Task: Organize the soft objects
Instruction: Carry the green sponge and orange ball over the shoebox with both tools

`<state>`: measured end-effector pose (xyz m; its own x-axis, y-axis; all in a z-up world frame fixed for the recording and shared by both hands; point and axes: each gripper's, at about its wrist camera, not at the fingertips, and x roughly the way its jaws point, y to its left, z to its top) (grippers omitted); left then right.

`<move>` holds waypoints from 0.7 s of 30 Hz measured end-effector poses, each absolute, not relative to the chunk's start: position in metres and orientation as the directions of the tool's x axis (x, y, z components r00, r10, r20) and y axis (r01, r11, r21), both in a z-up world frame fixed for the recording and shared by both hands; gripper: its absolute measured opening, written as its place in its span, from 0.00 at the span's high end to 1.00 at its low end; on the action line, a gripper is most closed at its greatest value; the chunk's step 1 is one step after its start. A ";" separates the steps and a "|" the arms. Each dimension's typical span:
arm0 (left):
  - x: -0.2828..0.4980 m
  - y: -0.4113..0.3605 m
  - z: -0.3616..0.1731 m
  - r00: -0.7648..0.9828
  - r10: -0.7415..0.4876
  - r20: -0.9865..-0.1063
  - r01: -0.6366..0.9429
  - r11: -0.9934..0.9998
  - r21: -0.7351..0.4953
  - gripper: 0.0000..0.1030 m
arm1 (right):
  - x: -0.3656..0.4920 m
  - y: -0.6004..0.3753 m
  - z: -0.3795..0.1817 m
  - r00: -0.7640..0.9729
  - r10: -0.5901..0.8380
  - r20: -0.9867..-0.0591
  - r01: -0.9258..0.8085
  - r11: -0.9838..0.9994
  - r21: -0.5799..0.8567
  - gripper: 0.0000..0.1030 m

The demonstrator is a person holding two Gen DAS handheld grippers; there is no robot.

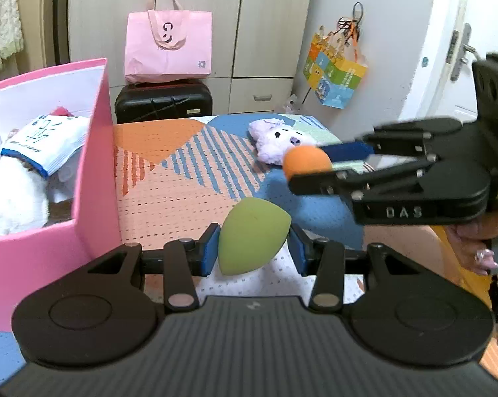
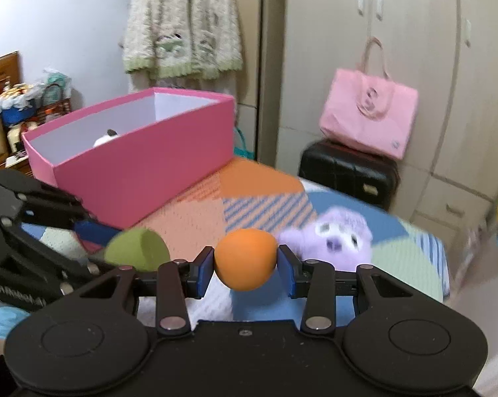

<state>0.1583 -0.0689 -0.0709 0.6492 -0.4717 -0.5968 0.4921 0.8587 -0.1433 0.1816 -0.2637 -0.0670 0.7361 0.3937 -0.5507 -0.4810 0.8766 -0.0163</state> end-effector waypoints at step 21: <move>0.101 0.002 -0.043 0.463 -0.567 -0.681 0.597 0.768 -0.234 0.58 | 0.116 -0.230 -0.061 0.544 0.578 -0.609 -0.526 0.800 0.289 0.54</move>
